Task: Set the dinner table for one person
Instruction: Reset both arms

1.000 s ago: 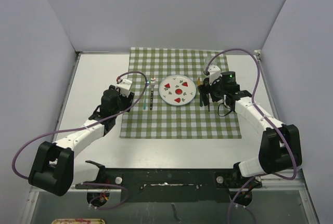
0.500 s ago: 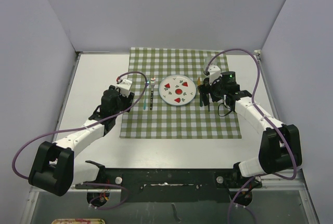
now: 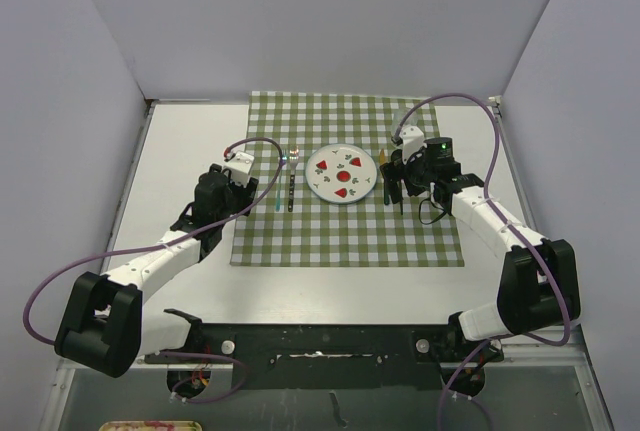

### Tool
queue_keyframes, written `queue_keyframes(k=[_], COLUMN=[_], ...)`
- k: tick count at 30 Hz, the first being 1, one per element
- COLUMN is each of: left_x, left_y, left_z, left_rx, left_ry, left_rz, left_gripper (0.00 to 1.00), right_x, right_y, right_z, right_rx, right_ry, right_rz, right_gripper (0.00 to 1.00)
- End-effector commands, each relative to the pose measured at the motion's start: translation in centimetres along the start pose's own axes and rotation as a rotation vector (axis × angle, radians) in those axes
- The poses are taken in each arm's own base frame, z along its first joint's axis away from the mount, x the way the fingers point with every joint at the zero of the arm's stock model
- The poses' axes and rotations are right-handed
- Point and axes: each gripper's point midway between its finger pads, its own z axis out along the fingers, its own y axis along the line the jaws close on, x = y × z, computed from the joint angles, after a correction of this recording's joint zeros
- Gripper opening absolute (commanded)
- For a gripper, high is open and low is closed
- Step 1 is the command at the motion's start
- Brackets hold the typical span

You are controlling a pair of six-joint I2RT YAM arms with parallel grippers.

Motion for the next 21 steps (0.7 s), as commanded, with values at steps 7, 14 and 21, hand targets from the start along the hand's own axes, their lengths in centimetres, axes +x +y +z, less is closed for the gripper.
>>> queue_keyframes(k=[7, 14, 21], left_x=[-2.79, -2.76, -2.74], left_y=[0.55, 0.48, 0.45], left_z=[-0.17, -0.14, -0.13], left_rx=[-0.013, -0.010, -0.008], left_ry=[-0.095, -0.094, -0.092], left_rz=[-0.011, -0.011, -0.010], left_gripper=[0.59, 0.59, 0.59], right_x=[-2.94, -2.93, -2.99], right_y=[-0.74, -0.63, -0.62], right_z=[-0.94, -0.86, -0.96], right_rx=[0.027, 0.023, 0.021], right_ry=[-0.090, -0.088, -0.090], right_rz=[-0.007, -0.009, -0.009], right_gripper=[0.98, 0.98, 0.98])
